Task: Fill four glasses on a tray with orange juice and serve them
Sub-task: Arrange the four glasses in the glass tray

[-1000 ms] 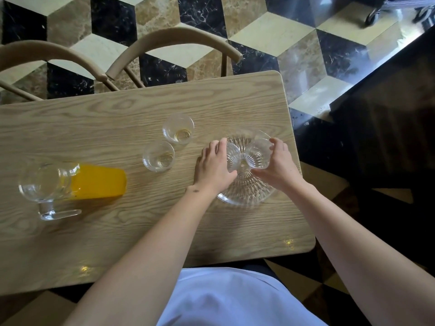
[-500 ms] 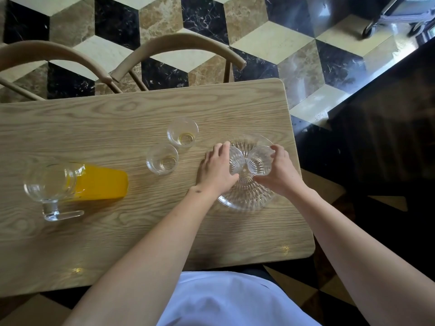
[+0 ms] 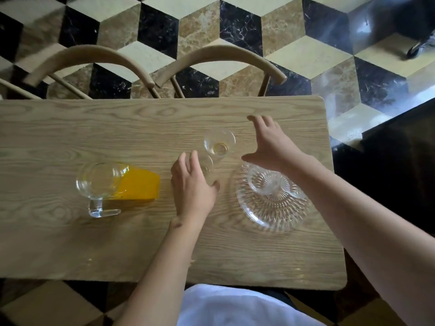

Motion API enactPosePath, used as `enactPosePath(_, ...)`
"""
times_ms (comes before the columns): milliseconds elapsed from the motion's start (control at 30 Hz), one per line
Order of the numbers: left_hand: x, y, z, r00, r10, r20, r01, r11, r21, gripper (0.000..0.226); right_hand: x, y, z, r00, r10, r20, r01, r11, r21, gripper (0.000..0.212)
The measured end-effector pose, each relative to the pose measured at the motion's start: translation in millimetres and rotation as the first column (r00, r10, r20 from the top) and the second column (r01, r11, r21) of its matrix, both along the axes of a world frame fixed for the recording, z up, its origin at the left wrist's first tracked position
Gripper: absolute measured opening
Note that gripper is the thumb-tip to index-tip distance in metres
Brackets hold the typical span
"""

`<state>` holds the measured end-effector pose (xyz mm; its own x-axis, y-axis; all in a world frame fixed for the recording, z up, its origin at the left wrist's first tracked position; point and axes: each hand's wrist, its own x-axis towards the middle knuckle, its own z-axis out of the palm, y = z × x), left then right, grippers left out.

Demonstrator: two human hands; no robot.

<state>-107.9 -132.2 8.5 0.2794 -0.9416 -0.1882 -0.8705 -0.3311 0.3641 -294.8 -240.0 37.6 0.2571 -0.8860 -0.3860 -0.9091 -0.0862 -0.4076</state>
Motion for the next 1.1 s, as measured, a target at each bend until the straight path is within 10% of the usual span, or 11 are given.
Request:
enactPosePath(200, 20.2, -26.5, -39.1, 0.996, 0.041, -0.075, -0.020, 0.965, 0.260, 0.116, 84.9, -28.0, -45.5, 0.914, 0.309, -0.262, -0.297, 0.951, 0.086, 0.124)
enactPosePath(433, 31.4, -41.7, -40.1, 0.998, 0.000, -0.068, 0.017, 0.968, 0.252, 0.085, 100.0, -35.7, -54.8, 0.911, 0.294, -0.289, -0.287, 0.955, 0.068, 0.088)
enactPosePath(667, 38.2, -18.4, 12.6, 0.997, -0.011, -0.074, 0.020, 0.993, 0.118, 0.102, 42.3, 6.3, 10.1, 0.997, -0.067, 0.044, 0.072, 0.991, -0.114, 0.112)
enactPosePath(1100, -44.9, 76.2, 24.8, 0.911, -0.193, -0.365, 0.253, 0.960, 0.122, 0.112, -85.9, 175.7, 31.9, 0.765, -0.584, 0.272, 0.610, 0.792, -0.017, 0.113)
